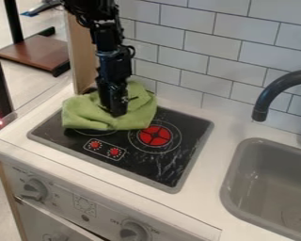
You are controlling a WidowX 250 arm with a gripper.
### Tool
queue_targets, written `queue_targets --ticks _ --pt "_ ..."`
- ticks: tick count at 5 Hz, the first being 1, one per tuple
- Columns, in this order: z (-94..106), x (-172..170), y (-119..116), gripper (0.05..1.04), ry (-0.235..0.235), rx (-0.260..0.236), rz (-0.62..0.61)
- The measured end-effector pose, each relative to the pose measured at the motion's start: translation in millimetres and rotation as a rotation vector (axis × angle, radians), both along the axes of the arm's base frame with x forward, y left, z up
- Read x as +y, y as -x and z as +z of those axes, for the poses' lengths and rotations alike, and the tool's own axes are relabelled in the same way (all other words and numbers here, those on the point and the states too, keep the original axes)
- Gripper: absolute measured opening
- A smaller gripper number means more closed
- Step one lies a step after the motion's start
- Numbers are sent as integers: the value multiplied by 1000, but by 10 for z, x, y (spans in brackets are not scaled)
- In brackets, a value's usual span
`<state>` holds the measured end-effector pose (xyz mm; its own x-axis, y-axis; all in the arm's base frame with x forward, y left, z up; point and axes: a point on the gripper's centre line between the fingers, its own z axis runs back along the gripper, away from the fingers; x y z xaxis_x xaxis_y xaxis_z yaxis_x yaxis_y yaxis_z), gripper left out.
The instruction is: Unfold the bottom left of the cloth
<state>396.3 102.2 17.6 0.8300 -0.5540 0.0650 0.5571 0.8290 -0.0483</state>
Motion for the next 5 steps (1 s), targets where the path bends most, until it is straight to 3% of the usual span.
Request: queue_targets --ticks 1,2,3,5 --pt "-55 0 9 388 -5 -11 9" --pt "-72 -12 22 211 -3 -9 12" --pt "-73 -20 53 92 -4 -10 14" --pt "52 -42 68 48 -1 -37 7"
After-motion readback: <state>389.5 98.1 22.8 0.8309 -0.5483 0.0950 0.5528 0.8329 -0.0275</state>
